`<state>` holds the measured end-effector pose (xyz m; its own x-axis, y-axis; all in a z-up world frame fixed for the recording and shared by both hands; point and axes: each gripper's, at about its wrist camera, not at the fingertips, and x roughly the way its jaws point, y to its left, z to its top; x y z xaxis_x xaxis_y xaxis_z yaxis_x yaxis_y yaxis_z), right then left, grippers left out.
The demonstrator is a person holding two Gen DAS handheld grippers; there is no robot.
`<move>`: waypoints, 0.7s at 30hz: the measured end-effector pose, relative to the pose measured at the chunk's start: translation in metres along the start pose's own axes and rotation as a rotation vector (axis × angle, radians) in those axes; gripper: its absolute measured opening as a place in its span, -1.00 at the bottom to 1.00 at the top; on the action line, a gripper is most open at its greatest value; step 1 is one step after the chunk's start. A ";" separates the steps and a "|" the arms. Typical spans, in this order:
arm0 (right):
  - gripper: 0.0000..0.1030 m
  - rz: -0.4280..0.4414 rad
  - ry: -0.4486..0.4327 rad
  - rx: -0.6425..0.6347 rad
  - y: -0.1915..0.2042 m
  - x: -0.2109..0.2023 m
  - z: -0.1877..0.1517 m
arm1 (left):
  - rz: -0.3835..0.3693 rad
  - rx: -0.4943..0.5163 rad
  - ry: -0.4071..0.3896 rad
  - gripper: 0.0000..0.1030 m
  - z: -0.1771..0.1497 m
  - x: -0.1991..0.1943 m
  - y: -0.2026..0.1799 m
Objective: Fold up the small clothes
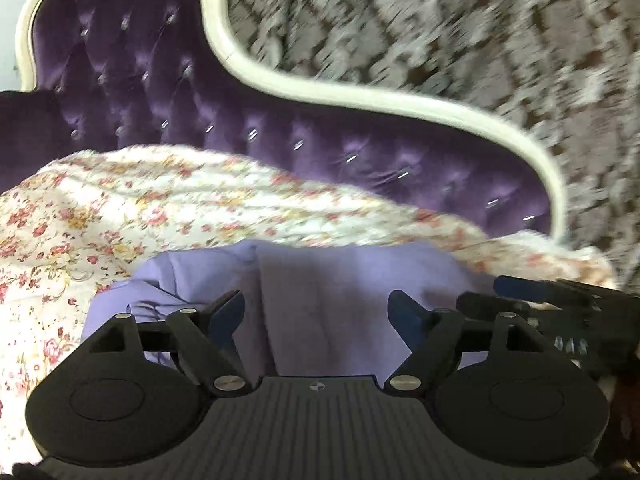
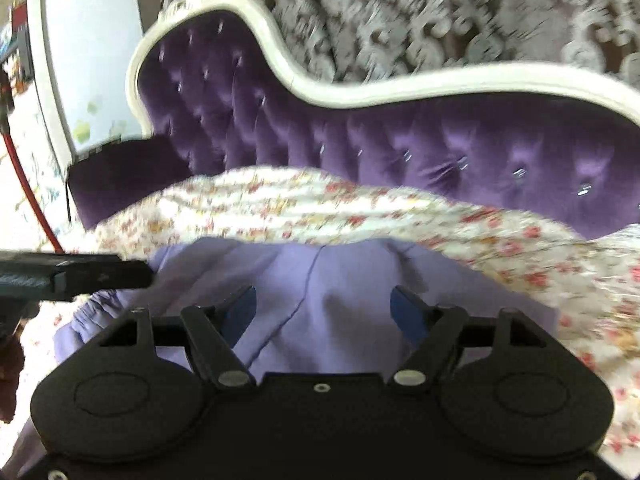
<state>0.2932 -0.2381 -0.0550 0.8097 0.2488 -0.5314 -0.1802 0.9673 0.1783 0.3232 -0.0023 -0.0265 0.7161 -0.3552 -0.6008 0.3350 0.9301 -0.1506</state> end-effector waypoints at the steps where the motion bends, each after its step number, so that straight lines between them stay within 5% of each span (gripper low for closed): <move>1: 0.48 0.000 0.018 -0.009 0.000 0.008 -0.002 | 0.034 0.000 0.024 0.51 0.000 0.010 0.003; 4: 0.48 -0.058 0.086 -0.018 -0.008 0.031 -0.015 | 0.130 0.013 0.132 0.53 -0.011 0.040 0.019; 7: 0.42 -0.134 0.174 0.046 -0.035 0.048 -0.036 | 0.118 0.052 0.127 0.53 -0.030 0.046 0.036; 10: 0.39 -0.099 0.153 0.113 -0.053 0.040 -0.041 | 0.141 0.133 0.099 0.54 -0.036 0.043 0.028; 14: 0.46 -0.103 0.147 0.107 -0.050 0.031 -0.040 | 0.131 0.106 0.084 0.52 -0.031 0.028 0.024; 21: 0.52 0.024 0.028 0.087 -0.014 -0.034 -0.037 | 0.011 0.171 0.010 0.54 -0.049 -0.034 -0.010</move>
<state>0.2469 -0.2584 -0.0702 0.7895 0.2744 -0.5490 -0.1494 0.9535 0.2618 0.2657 0.0053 -0.0436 0.7142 -0.3437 -0.6097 0.4276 0.9039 -0.0087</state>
